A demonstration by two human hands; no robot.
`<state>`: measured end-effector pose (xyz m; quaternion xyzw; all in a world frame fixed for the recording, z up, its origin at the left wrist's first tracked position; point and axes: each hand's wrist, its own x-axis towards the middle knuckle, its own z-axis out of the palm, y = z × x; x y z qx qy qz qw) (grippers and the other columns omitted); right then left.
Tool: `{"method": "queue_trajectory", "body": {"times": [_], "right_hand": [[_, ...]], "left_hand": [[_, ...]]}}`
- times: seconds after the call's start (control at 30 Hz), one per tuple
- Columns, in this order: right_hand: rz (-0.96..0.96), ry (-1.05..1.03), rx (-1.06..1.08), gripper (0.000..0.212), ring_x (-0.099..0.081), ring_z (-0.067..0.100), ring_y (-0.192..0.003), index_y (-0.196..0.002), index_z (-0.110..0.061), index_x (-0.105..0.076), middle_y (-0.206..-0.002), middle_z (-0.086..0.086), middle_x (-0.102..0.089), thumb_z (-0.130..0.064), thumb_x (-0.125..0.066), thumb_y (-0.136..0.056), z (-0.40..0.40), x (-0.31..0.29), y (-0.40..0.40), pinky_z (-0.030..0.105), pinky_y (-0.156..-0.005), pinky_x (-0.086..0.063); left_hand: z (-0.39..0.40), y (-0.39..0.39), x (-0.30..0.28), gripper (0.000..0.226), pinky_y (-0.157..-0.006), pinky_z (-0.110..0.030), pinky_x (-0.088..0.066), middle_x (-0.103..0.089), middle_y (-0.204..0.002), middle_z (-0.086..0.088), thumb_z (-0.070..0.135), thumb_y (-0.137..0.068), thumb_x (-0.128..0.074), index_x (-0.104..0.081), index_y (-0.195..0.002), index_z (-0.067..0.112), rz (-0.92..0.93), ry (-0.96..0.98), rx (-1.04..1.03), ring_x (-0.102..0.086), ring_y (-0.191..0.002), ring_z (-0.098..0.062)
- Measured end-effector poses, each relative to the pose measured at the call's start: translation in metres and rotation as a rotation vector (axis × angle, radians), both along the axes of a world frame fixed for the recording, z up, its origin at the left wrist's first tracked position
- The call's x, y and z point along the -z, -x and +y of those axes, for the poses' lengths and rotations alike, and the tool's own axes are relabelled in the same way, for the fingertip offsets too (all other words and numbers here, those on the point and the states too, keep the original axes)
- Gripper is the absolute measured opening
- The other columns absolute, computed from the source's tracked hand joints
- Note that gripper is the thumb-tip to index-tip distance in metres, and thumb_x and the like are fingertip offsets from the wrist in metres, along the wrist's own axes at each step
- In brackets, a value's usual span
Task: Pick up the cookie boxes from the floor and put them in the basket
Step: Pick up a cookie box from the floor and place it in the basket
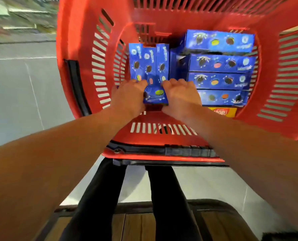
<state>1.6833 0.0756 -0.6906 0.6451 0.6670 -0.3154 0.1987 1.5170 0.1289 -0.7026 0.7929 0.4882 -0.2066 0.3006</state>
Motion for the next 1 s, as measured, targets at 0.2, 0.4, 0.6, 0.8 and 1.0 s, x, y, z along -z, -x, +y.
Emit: {"method": "queue_trajectory", "body": {"times": [0.2,0.4,0.6,0.8,1.0], "right_hand": [[0.034,-0.004,0.024,0.066,-0.050,0.035,-0.114,-0.138,-0.016,-0.042,-0.128,0.009,-0.053,-0.027,-0.071,-0.080,0.017,0.001,0.001,0.044,-0.095,-0.038],[0.076,0.022,0.084,0.065,-0.051,0.035,-0.115,-0.137,-0.016,-0.041,-0.129,0.009,-0.052,-0.030,-0.073,-0.081,0.018,0.005,-0.001,0.045,-0.091,-0.042],[0.071,0.043,0.093,0.063,-0.052,0.033,-0.111,-0.135,-0.016,-0.041,-0.125,0.010,-0.051,-0.028,-0.072,-0.081,-0.010,0.015,-0.002,0.042,-0.090,-0.043],[0.037,0.198,0.081,0.087,-0.029,0.031,-0.140,-0.151,-0.023,-0.018,-0.151,0.004,-0.034,-0.039,-0.068,-0.082,-0.009,0.019,-0.009,0.048,-0.118,-0.020],[0.058,0.182,0.186,0.099,-0.022,0.031,-0.145,-0.156,-0.023,-0.007,-0.157,0.002,-0.025,-0.038,-0.071,-0.081,0.001,-0.002,-0.011,0.046,-0.118,-0.022]], "left_hand": [[0.013,0.009,0.009,0.042,-0.072,-0.047,-0.051,-0.063,-0.091,-0.005,0.031,-0.068,-0.074,-0.053,-0.105,0.028,-0.062,-0.087,0.007,-0.061,-0.090,-0.037],[0.015,0.006,0.004,0.054,-0.093,-0.049,-0.042,-0.062,-0.104,-0.004,0.030,-0.067,-0.074,-0.055,-0.117,0.028,-0.050,-0.083,0.039,-0.055,-0.104,-0.034],[-0.005,-0.002,-0.002,0.072,-0.096,-0.054,-0.038,-0.056,-0.125,-0.003,0.030,-0.072,-0.076,-0.044,-0.136,0.029,0.052,-0.041,0.127,-0.043,-0.121,-0.032],[0.007,0.002,0.011,0.081,-0.096,-0.053,-0.042,-0.058,-0.124,-0.006,0.054,-0.072,-0.071,-0.040,-0.140,0.024,0.025,0.048,0.226,-0.047,-0.118,-0.034],[0.020,-0.002,0.001,0.084,-0.111,-0.058,-0.027,-0.034,-0.150,-0.005,0.057,-0.078,-0.064,-0.029,-0.147,0.026,0.065,0.132,0.173,-0.026,-0.140,-0.030]]}}
